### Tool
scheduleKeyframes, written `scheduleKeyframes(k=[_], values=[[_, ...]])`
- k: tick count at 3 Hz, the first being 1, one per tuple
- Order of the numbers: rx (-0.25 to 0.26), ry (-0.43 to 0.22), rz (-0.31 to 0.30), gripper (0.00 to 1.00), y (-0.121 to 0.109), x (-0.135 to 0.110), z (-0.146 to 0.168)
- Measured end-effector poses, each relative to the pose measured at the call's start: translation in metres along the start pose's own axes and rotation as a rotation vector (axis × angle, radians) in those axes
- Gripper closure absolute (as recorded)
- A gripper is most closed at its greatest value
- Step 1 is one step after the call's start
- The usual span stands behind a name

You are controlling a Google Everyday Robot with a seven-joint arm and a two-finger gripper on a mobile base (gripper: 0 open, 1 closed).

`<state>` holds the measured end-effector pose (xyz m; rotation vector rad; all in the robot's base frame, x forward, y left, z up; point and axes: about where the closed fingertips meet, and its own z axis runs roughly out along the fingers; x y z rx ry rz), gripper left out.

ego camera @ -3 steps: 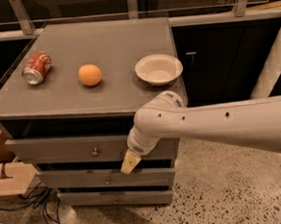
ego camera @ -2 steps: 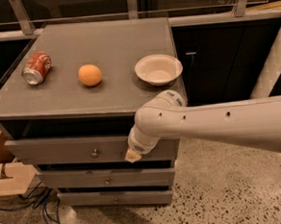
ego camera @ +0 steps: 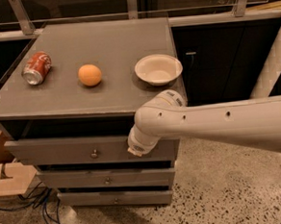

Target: Open top drawer

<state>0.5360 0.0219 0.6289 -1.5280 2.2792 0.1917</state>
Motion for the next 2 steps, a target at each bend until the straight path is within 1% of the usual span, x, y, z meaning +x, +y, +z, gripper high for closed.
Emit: scheduleKeyframes(k=[1, 2], values=[[0.0, 0.0, 0.0, 1.0, 0.0, 0.0, 0.0], [0.0, 0.0, 0.0, 1.0, 0.0, 0.0, 0.0]])
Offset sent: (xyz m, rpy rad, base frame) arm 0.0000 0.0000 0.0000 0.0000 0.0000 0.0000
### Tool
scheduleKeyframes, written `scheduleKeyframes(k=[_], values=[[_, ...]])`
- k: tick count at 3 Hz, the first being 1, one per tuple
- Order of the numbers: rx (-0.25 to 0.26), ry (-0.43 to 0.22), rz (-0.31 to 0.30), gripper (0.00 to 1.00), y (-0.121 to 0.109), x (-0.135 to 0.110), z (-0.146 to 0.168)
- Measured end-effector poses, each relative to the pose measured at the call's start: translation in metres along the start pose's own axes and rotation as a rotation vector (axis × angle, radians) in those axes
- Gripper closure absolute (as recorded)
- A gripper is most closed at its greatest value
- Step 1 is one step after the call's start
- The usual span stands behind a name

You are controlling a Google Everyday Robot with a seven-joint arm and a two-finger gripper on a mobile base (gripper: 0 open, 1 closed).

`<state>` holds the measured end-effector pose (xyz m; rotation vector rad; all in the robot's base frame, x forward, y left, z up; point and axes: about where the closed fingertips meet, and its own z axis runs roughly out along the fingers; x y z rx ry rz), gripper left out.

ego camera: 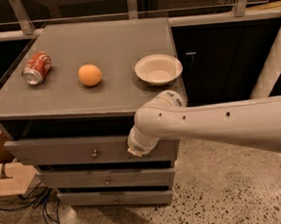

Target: Open top drawer

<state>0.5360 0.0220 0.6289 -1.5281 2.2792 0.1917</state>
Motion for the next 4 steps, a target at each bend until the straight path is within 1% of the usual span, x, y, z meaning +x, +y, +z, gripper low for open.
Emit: scheduleKeyframes(k=[2, 4], values=[[0.0, 0.0, 0.0, 1.0, -0.0041, -0.005, -0.0091], [0.001, 0.005, 0.003, 1.0, -0.0028, -0.003, -0.0139]])
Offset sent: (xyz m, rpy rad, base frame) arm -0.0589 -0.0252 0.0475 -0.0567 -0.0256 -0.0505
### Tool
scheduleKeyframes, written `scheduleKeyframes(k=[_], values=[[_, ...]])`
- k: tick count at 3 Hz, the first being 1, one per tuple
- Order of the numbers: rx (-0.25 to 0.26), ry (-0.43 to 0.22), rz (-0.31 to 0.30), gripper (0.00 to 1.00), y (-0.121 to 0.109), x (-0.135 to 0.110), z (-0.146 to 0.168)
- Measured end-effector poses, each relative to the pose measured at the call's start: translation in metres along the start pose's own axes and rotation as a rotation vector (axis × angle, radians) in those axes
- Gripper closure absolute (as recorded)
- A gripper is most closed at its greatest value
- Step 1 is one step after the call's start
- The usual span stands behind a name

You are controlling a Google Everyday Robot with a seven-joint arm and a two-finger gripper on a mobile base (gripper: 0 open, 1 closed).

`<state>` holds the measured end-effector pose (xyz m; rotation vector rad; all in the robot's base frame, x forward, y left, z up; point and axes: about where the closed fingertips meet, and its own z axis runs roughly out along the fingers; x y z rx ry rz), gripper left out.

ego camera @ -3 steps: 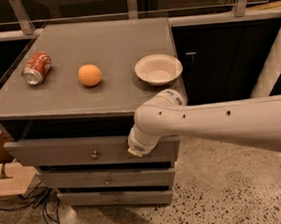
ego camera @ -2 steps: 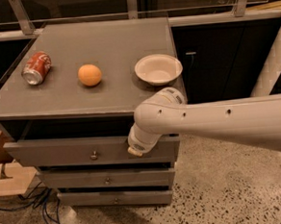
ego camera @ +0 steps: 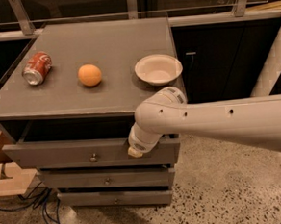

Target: Open top drawer

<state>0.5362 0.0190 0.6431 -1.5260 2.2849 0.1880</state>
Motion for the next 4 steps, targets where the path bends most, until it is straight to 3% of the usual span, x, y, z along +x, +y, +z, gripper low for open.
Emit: scheduleKeyframes(k=[4], values=[[-0.026, 0.031, 0.04, 1.0, 0.028, 0.015, -0.024]])
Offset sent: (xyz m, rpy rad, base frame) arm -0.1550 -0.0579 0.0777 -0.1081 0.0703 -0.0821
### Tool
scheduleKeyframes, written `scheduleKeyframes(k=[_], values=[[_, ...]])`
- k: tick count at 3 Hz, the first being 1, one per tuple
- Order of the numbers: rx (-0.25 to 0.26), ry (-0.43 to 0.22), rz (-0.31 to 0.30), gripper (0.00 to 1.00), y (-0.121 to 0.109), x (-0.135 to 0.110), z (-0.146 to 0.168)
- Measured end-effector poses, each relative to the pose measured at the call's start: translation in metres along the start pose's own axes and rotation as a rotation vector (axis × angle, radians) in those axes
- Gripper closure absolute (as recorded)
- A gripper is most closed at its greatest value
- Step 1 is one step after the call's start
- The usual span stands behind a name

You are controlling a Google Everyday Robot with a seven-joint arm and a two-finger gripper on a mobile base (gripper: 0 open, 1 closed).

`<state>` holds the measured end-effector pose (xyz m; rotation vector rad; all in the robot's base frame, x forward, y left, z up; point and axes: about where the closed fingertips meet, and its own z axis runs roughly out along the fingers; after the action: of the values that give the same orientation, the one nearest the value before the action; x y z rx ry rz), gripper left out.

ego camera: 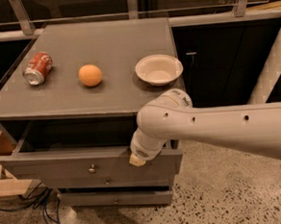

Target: Open top drawer

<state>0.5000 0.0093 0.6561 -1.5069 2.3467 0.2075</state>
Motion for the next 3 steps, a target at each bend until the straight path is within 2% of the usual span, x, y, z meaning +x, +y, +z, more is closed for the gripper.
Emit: scheduleKeyframes(k=[3], values=[[-0.006, 0.013, 0.012, 1.0, 0.013, 0.007, -0.009]])
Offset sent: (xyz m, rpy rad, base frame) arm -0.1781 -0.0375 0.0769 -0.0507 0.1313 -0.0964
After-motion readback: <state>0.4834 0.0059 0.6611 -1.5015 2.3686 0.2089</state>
